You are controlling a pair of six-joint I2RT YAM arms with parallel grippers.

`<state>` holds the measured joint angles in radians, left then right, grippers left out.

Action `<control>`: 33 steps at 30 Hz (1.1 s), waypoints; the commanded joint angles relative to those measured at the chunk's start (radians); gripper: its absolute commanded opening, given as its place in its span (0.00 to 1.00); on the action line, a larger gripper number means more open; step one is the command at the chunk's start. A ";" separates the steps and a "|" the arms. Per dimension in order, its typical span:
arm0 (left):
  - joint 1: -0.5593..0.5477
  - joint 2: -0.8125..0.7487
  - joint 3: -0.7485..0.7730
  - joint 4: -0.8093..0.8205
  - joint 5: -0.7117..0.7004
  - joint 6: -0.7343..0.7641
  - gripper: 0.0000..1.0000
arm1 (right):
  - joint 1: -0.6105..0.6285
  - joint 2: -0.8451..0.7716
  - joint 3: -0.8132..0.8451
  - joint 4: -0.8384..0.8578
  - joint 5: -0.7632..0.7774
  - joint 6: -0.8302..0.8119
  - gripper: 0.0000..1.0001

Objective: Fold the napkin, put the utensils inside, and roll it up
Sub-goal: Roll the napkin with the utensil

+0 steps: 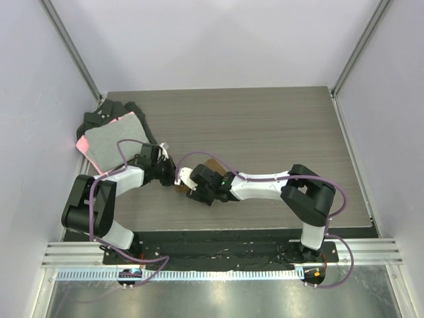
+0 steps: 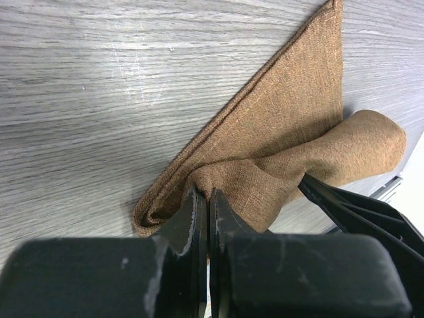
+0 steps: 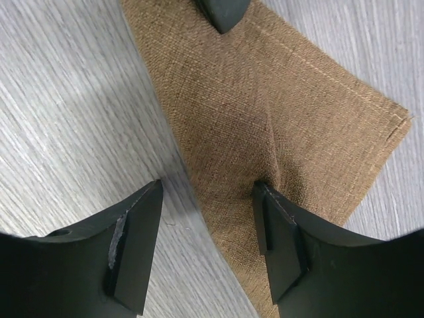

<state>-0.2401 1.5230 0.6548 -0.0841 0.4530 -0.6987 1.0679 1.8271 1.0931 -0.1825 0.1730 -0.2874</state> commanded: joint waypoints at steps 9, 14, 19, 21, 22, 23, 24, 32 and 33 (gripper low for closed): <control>0.002 -0.014 0.051 -0.108 -0.062 0.056 0.00 | 0.038 -0.072 0.091 -0.091 0.063 -0.053 0.71; 0.002 -0.015 0.051 -0.117 -0.063 0.062 0.00 | 0.035 -0.029 0.094 -0.084 0.123 -0.094 0.76; 0.001 -0.017 0.052 -0.118 -0.063 0.065 0.00 | 0.006 0.009 0.100 -0.075 0.115 -0.102 0.79; 0.002 -0.017 0.054 -0.120 -0.062 0.065 0.00 | -0.005 0.017 0.094 -0.064 0.108 -0.104 0.80; 0.002 -0.018 0.054 -0.120 -0.062 0.067 0.00 | -0.009 0.018 0.094 -0.064 0.097 -0.107 0.80; 0.002 -0.017 0.055 -0.120 -0.060 0.067 0.00 | -0.014 0.020 0.091 -0.061 0.091 -0.107 0.80; 0.002 -0.017 0.055 -0.120 -0.060 0.067 0.00 | -0.020 0.023 0.091 -0.060 0.086 -0.107 0.80; 0.002 -0.018 0.055 -0.123 -0.056 0.068 0.00 | -0.028 0.008 0.085 -0.037 0.080 -0.125 0.80; 0.002 -0.020 0.055 -0.121 -0.056 0.068 0.00 | -0.029 0.001 0.085 -0.037 0.080 -0.128 0.80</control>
<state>-0.2401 1.5227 0.6918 -0.1688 0.4194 -0.6678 1.0470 1.8530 1.1576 -0.2493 0.2508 -0.3916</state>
